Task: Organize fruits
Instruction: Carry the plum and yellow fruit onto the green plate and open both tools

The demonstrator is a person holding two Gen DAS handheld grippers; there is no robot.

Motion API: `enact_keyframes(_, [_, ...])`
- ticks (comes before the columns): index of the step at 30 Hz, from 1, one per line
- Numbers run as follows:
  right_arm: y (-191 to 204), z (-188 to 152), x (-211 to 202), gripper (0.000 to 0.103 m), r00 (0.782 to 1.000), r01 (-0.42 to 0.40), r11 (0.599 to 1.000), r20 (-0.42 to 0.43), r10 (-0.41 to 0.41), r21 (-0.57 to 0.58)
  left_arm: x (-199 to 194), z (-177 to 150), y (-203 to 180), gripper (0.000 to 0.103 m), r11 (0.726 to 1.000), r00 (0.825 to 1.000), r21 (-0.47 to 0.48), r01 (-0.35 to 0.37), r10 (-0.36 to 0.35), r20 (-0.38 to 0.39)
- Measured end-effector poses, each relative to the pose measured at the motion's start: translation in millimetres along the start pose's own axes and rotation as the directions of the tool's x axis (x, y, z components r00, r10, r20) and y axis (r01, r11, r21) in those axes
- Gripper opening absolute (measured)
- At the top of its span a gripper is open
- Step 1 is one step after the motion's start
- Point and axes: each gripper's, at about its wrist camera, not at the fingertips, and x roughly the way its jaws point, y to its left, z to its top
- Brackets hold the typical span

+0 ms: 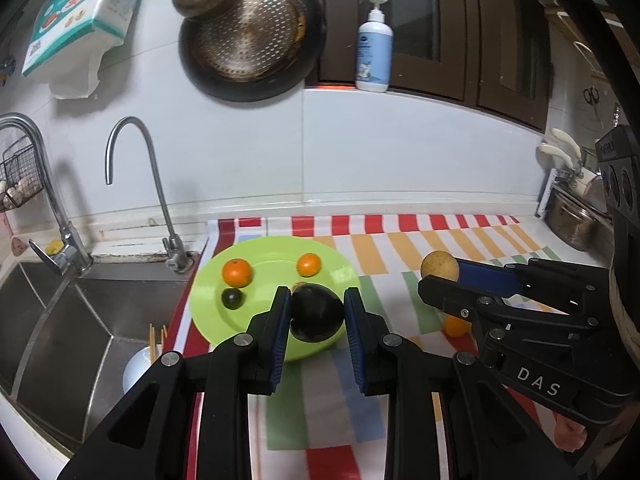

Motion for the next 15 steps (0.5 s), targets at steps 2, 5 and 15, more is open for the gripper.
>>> enact_keyframes(2, [4, 2, 8, 0.028, 1.0, -0.005, 1.0, -0.009, 0.005, -0.002, 4, 1, 7, 0.027, 1.0, 1.0, -0.004, -0.008, 0.008, -0.004])
enact_keyframes(5, [10, 6, 20, 0.028, 1.0, -0.011, 1.0, -0.018, 0.011, -0.012, 10, 2, 17, 0.027, 1.0, 1.0, -0.008, -0.014, 0.014, -0.008])
enact_keyframes(15, [22, 18, 64, 0.028, 0.997, -0.038, 0.999, -0.07, 0.037, -0.009, 44, 5, 49, 0.027, 0.999, 0.998, -0.033, -0.011, 0.009, -0.065])
